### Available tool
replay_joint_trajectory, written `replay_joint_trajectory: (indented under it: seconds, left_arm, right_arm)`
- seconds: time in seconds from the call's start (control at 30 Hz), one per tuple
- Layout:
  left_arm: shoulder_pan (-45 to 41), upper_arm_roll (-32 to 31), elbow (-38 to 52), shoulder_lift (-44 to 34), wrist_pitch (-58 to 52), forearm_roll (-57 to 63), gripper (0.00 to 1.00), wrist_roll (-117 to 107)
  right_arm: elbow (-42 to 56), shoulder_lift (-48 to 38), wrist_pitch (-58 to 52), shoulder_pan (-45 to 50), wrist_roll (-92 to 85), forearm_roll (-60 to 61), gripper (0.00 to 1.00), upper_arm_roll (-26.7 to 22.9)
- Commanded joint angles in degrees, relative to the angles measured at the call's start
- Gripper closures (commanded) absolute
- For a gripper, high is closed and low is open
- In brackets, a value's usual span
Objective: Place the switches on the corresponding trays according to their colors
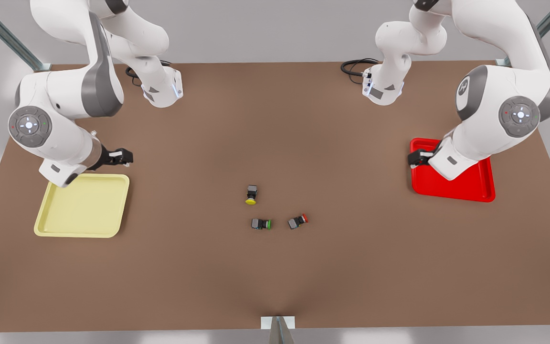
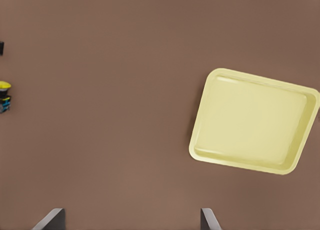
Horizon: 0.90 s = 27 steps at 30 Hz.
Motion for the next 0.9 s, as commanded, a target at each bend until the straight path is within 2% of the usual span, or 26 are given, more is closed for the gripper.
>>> replay_joint_trajectory:
  seconds: [0.0, 0.03, 0.1, 0.13, 0.2, 0.23, 0.27, 0.37, 0.43, 0.6, 0.73, 0.87]
  left_arm:
    - [-0.15, -0.01, 0.03, -0.06, 1.42, -0.03, 0.00, -4.94]
    - [-1.73, -0.19, 0.03, 0.02, 1.60, 0.15, 0.00, -4.94]
    - [-11.48, -0.19, 0.03, 4.33, 2.04, 0.23, 0.00, -6.79]
    - [-17.72, -0.19, 0.03, 9.16, 7.12, 0.15, 0.00, -7.93]
    - [-21.95, -0.27, 2.47, 17.94, 21.27, -0.12, 0.00, -10.74]
    - [-23.36, -0.36, 8.72, 24.19, 23.39, -0.21, 0.00, -10.57]
    - [-23.36, -0.54, 10.13, 27.18, 30.06, -0.21, 0.00, -7.50]
    - [-22.21, -1.07, 10.49, 33.33, 41.15, -0.12, 0.00, 14.20]
    - [-22.48, -1.07, 10.75, 35.79, 43.43, -0.38, 0.00, 25.28]
    - [-25.46, -0.98, 10.66, 37.29, 41.77, -0.03, 0.00, 25.20]
    - [-24.85, -0.98, 10.92, 39.49, 41.15, -0.29, 0.00, 51.29]
    - [-24.85, -1.07, 13.65, 42.65, 41.68, -0.47, 0.00, 51.66]
  right_arm:
    - [0.02, 0.02, 1.22, -0.01, -0.21, -0.02, 0.00, 0.01]
    - [0.02, 0.02, 1.14, -0.01, -0.21, -0.02, 0.00, 0.01]
    - [-0.16, 0.46, 0.61, 1.92, -0.12, -0.02, 0.00, 0.01]
    - [0.19, 3.00, 1.05, 5.17, 0.76, -0.20, 0.00, -0.16]
    - [0.55, 9.24, 4.29, 11.32, 13.41, 0.76, 0.00, -0.16]
    - [0.37, 11.61, 7.28, 13.61, 18.07, 1.12, 0.00, -0.08]
    - [0.28, 13.02, 9.48, 14.49, 22.20, 2.61, 0.00, -0.08]
    - [-0.86, 15.05, 13.97, 17.57, 28.88, 2.61, 0.00, -0.16]
    - [-4.90, 15.75, 21.08, 19.76, 35.10, 2.08, 0.00, -0.34]
    - [-4.81, 21.81, 28.38, 24.86, 53.84, 2.70, 0.00, -0.25]
    - [-4.90, 24.80, 34.62, 29.43, 68.16, 3.23, 0.00, -0.25]
    - [-11.75, 24.71, 48.05, 30.66, 70.99, 3.05, 0.00, -0.25]
